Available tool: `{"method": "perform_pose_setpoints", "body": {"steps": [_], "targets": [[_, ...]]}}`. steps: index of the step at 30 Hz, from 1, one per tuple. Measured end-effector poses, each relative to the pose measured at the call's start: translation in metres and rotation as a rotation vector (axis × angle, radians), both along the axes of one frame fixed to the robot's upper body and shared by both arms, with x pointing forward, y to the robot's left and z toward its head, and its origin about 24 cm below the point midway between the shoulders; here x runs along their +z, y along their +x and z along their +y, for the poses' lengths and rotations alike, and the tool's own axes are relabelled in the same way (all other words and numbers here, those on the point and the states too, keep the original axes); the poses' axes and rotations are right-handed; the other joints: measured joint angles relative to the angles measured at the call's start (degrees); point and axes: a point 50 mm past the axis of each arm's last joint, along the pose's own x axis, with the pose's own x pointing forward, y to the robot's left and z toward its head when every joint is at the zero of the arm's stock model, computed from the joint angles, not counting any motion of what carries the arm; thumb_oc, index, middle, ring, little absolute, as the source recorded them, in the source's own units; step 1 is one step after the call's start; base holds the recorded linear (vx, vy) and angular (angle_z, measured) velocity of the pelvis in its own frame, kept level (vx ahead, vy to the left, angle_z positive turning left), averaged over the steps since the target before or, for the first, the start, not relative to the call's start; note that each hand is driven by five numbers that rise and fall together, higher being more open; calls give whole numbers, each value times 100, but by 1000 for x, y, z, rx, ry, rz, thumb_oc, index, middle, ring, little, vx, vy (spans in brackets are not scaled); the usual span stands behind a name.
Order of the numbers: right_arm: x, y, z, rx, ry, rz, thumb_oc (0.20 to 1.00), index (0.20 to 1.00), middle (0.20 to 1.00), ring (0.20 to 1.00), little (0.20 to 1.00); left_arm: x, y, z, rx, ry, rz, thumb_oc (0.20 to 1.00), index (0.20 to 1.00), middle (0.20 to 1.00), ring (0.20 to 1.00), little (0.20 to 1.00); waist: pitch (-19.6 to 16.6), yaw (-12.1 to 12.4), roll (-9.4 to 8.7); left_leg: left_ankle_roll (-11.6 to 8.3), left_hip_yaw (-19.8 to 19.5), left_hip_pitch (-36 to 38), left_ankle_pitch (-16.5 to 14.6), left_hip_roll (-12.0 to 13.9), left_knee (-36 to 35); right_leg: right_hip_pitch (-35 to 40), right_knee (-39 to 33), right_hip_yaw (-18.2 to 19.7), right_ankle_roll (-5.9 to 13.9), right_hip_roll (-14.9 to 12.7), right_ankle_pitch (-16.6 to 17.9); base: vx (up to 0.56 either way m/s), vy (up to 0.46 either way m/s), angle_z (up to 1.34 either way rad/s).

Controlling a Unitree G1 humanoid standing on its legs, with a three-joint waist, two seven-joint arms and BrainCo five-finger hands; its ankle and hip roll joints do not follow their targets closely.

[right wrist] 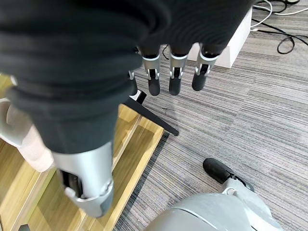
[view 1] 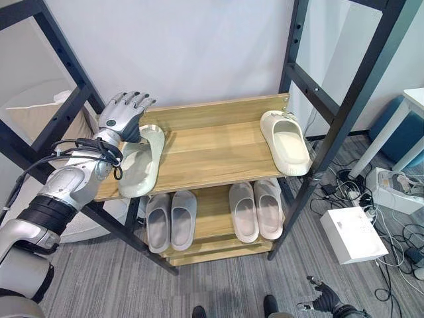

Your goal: Arrange the slippers neatly on the shoe rack.

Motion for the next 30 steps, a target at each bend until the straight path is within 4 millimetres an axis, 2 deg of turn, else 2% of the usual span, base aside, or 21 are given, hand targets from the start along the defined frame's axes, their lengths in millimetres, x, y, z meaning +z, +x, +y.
{"method": "perform_pose_setpoints", "body": {"steps": [10,15,18,30], "targets": [[0,-1,1,6,11,19,1000,1000,1000,1000,1000,-4,-7,5,18,-11,44,1000,1000,1000,1000,1000,30,48,19,4,2,-4,1,5,0,-9,0,4,-2,4,-5,0,0,0],[0,-1,1,8,13,21,1000,1000,1000,1000,1000,-14,-5,22,104,-2,87,1000,1000,1000,1000,1000,39,1,38,2,6,-15,0,6,0,-33,0,19,-4,9,-2,-4,-2,-1],[0,-3,1,6,13,25,1000,1000,1000,1000,1000,-25,-2,36,184,-10,125,1000,1000,1000,1000,1000,41,-46,45,0,29,-38,-2,13,0,-89,0,60,-9,16,2,-6,-8,-6],[1,-12,-3,-2,10,32,1000,1000,1000,1000,1000,-28,19,46,306,-30,142,1000,1000,1000,1000,1000,-57,-119,146,-26,176,-260,-24,20,-1,-407,1,186,-78,18,42,-2,0,-5]]}}
